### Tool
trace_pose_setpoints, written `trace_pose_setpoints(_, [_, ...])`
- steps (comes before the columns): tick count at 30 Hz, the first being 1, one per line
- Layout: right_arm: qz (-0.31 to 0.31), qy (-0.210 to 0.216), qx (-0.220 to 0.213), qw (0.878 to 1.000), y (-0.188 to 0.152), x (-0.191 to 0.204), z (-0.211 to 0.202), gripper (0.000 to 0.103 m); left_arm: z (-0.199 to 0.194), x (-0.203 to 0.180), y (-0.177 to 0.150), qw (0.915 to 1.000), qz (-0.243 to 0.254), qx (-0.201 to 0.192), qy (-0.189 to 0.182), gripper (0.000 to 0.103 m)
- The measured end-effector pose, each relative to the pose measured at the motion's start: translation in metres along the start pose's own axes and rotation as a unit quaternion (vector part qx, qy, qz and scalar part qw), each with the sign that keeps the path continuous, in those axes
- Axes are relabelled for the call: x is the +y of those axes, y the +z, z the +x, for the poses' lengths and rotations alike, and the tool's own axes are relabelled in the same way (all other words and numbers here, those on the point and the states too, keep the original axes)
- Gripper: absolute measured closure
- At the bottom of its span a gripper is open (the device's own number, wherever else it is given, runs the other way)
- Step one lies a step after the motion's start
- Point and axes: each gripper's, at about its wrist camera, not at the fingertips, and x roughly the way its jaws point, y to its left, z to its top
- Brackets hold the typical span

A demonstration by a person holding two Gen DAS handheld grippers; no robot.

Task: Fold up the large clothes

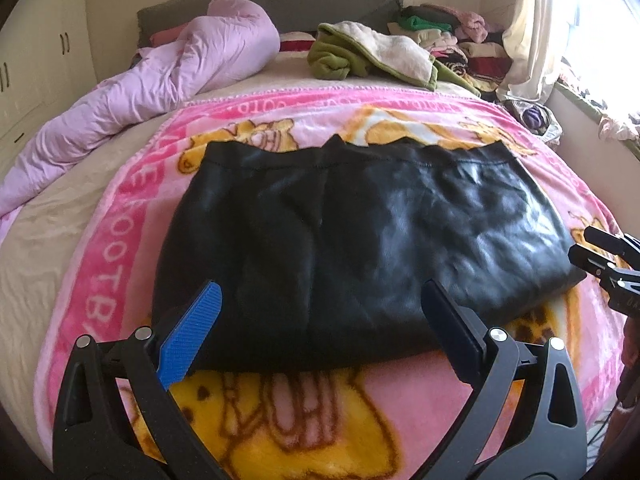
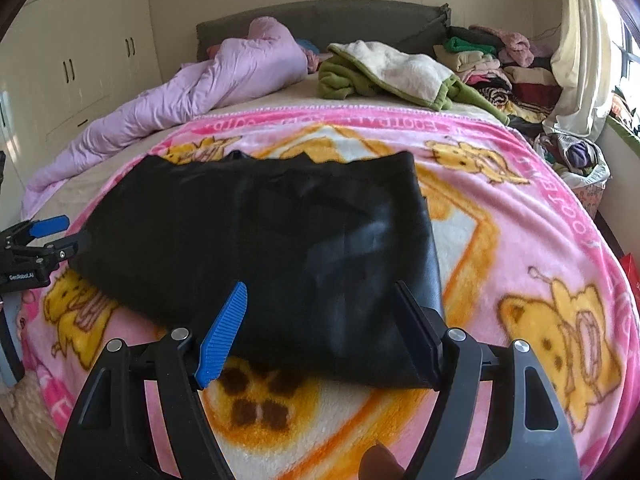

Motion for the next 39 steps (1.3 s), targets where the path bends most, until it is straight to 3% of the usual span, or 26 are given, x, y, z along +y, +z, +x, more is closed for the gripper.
trace_pose_setpoints(12, [0.031,-0.014,0.045,0.998,-0.023,-0.015,0.024,0.031,0.017,0.000,-0.008,0.9998,0.003,0.021,0.004,0.010])
trace_pose_setpoints(17, [0.057,-0.011,0.061,0.996,-0.031,-0.022,0.033,0.030,0.038,0.006,-0.012,0.9988,0.002,0.047,0.013,0.009])
trace_pose_setpoints(24, [0.051,-0.028,0.062,0.996,-0.036,-0.015,0.037,0.030,0.058,0.014,-0.017,0.9981,-0.009,0.060,-0.005,0.008])
trace_pose_setpoints(26, [0.049,-0.021,0.061,0.997,-0.028,-0.015,0.031,0.029,0.052,0.015,-0.015,0.9986,-0.012,0.052,-0.004,0.008])
trace_pose_setpoints(32, [0.062,0.008,0.001,0.998,0.018,-0.023,0.010,0.028,0.028,0.031,0.003,0.9987,-0.050,0.005,-0.001,0.008])
trace_pose_setpoints(36, [0.060,0.012,-0.007,0.998,0.053,-0.027,0.026,0.030,0.035,0.046,0.016,0.9959,-0.088,0.017,0.016,0.009])
trace_pose_setpoints(39, [0.063,0.017,0.000,0.998,0.079,-0.025,0.050,0.038,0.039,0.049,0.027,0.9936,-0.111,0.013,0.008,0.009])
